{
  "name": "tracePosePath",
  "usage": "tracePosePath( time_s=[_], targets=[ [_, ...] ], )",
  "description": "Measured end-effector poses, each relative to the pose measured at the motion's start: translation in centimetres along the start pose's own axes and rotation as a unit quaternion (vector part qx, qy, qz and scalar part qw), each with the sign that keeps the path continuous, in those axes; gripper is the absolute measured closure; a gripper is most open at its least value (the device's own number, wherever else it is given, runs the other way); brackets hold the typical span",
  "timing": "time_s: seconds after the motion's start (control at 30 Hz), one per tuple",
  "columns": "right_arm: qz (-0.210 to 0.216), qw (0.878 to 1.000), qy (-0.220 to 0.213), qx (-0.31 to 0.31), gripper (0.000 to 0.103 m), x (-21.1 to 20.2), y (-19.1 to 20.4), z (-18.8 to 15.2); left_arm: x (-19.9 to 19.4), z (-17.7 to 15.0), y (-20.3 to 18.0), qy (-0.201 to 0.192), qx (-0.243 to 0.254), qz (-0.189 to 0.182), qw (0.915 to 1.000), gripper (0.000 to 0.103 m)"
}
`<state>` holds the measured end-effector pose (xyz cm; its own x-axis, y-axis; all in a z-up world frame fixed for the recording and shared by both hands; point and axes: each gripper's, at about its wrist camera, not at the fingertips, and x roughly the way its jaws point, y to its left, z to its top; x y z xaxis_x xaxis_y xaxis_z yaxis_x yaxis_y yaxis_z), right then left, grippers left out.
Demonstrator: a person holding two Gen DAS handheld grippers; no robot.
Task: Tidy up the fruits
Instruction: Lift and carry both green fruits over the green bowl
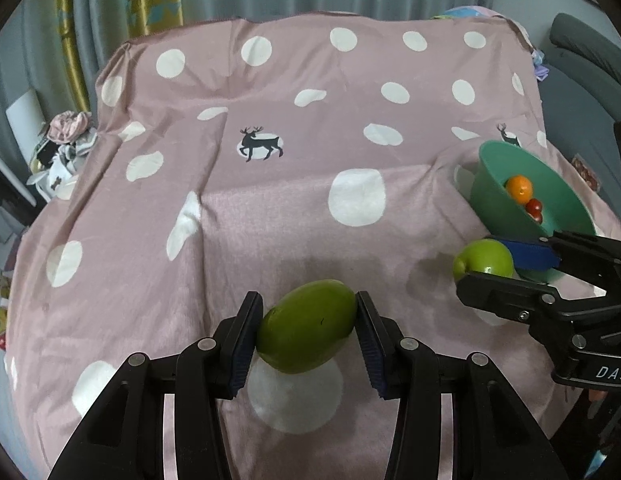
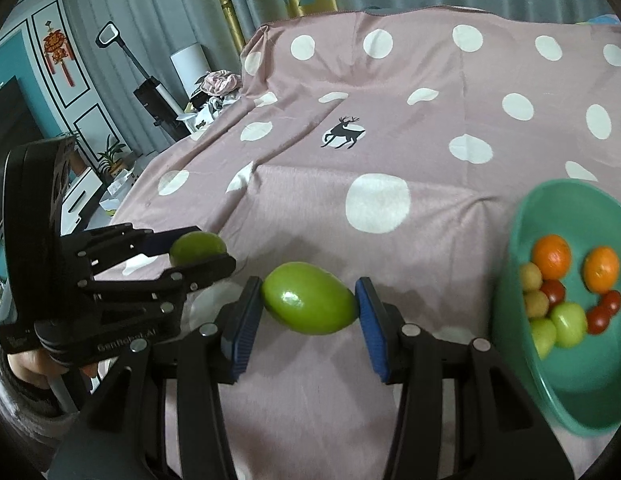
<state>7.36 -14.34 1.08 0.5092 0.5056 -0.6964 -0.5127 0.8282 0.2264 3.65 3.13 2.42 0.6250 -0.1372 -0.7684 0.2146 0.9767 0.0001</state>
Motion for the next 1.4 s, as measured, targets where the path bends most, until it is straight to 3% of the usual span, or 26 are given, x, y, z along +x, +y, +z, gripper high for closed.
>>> tracePosePath(
  time_s=[0.73, 1.4],
  targets=[
    [0.001, 0.999, -0.035, -0.002, 0.055, -5.4, -0.1, -2.8, -3.8, -1.4, -3.6, -0.023, 0.001, 0.004, 0.9997, 0.055],
    [-0.015, 0.997, -0.068, 0.022, 0.055, -8.5, -2.4, -3.5, -4.4, -0.1, -6.4, -0.035, 0.015, -0.006, 0.9993, 0.055]
  ],
)
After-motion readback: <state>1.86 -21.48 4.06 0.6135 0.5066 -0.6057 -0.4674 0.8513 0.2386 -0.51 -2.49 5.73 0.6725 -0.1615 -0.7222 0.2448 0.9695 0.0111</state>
